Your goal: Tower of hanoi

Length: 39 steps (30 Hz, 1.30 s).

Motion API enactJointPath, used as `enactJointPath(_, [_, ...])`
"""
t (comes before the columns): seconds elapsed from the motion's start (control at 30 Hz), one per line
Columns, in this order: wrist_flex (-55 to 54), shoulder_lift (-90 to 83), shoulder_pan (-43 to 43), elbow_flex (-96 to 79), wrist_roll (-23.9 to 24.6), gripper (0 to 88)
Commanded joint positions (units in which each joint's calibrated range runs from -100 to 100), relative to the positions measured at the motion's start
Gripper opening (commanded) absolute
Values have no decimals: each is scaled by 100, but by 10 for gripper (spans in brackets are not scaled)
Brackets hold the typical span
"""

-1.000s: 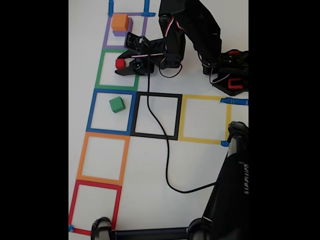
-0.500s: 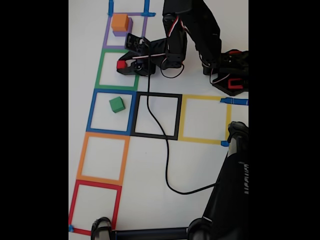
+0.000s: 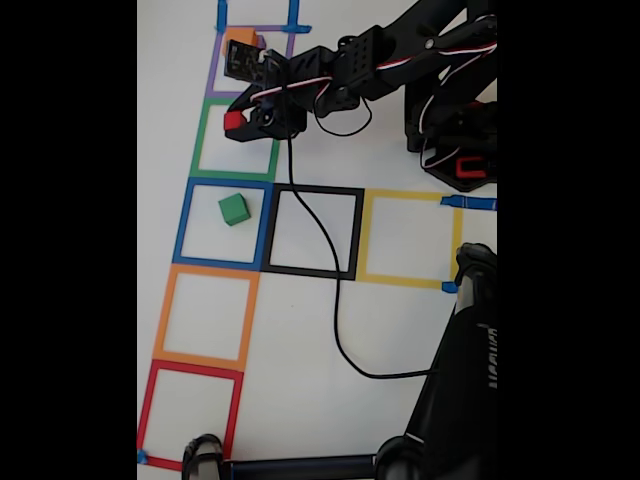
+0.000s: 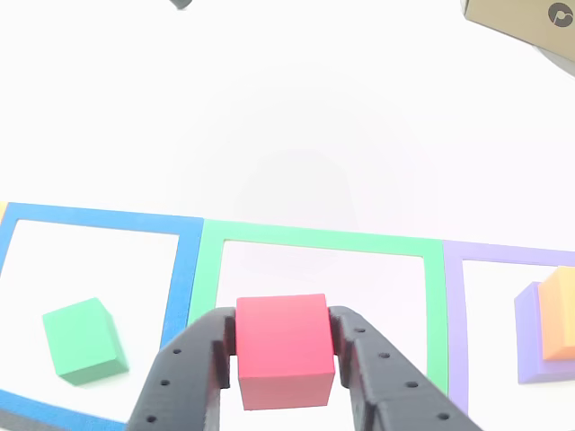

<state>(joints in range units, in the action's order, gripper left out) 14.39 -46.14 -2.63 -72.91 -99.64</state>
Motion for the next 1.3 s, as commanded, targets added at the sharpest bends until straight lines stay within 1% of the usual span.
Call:
enactJointPath(0.0, [3517,-1075,-254,1927,-36,22])
enactJointPath(0.2, [6342,-1034,-676,4718,-36,22])
enactJointPath(0.3, [7322,-921,-926,5909,-36,21])
enactJointPath(0.47, [8261,-873,-1204,7018,-36,20])
enactJointPath(0.6, [8286,-913,-1405,6854,-36,20])
enactJointPath(0.73, [7452,-1155,-1549,5882,-36,20])
enactJointPath(0.97, [5168,-1712,-1702,3182,-36,21])
enactJointPath(1.03, [4237,-1785,-1788,2327,-36,21])
enactJointPath(1.13, [2432,-1721,-1894,945,-36,23])
enactJointPath(1.27, [472,-1163,-2086,-218,-36,23])
